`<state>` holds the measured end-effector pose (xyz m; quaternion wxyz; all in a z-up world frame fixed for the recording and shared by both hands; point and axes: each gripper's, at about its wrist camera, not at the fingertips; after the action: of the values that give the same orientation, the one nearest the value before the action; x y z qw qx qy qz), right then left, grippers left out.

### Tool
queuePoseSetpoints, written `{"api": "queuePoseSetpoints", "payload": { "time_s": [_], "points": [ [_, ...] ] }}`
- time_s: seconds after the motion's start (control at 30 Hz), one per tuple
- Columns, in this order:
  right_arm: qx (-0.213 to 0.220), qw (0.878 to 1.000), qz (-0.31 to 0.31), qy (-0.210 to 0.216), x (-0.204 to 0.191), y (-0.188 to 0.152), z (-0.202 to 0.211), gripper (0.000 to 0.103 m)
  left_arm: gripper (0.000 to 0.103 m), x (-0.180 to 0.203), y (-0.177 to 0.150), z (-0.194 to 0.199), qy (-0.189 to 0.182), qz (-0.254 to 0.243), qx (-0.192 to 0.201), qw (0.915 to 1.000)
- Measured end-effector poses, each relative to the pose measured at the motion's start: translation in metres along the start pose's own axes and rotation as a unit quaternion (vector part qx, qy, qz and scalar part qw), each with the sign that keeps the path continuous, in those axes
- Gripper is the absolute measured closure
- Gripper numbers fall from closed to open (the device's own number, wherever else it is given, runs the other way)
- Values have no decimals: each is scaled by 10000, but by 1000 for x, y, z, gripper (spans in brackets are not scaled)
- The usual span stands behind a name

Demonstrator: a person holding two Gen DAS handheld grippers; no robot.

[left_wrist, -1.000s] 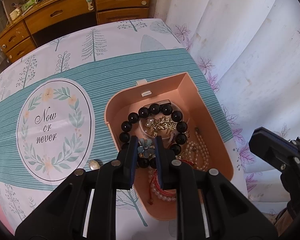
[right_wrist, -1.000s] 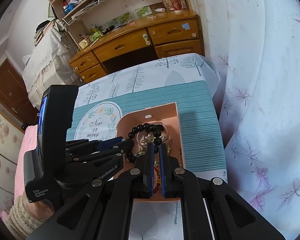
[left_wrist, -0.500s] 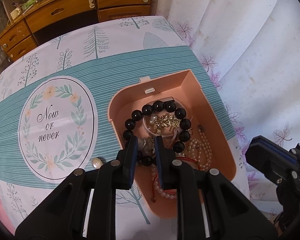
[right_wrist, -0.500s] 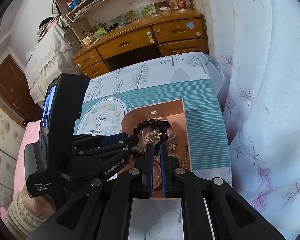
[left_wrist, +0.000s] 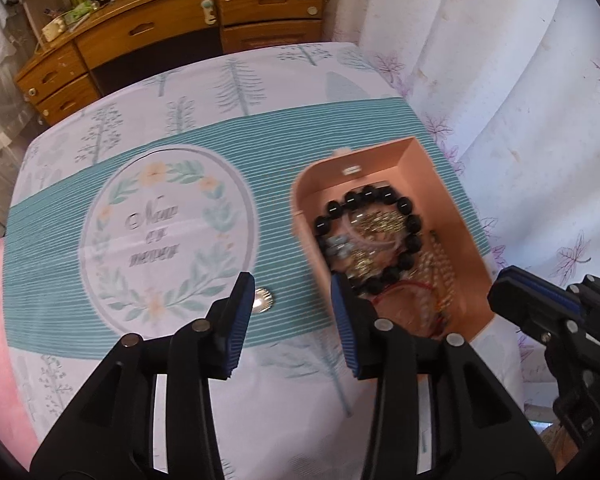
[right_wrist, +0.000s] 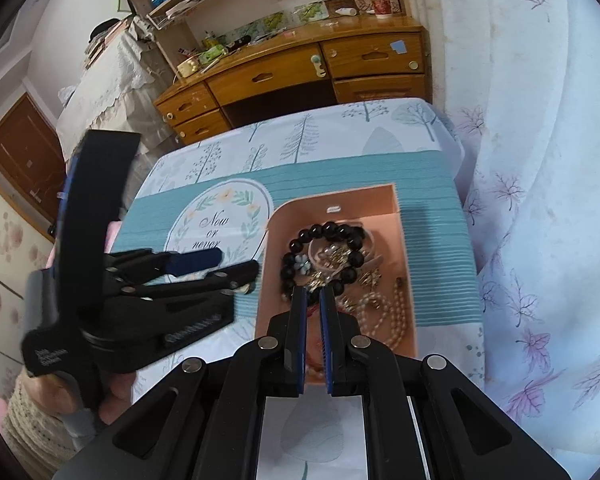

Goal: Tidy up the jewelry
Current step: 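Open left tool over the peach box to drop the brooch while right tool drops the necklace, then move left tool to the round pearl button and close on it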

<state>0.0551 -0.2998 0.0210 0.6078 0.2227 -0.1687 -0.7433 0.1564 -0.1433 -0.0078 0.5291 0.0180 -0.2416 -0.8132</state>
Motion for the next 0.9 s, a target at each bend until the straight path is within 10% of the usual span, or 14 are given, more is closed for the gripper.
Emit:
{"api": "queuePoseSetpoints", "payload": {
  "time_s": [0.47, 0.9],
  "points": [
    [-354, 9992, 73, 181, -40, -23, -38, 75, 66, -38, -29, 9, -109, -150, -199, 9996],
    [-511, 9982, -18, 323, -41, -30, -69, 75, 66, -41, -43, -25, -904, -2071, -335, 9736]
  ]
}}
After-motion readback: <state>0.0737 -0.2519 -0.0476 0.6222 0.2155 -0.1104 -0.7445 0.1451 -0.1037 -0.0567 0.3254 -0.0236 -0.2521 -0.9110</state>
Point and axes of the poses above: each gripper's, at about its wrist camera, not at the fingertips, and z roughly against the way its jaws point, x to its right, y to its top, and after that the axes turned 12 degrees about -y, right-handed
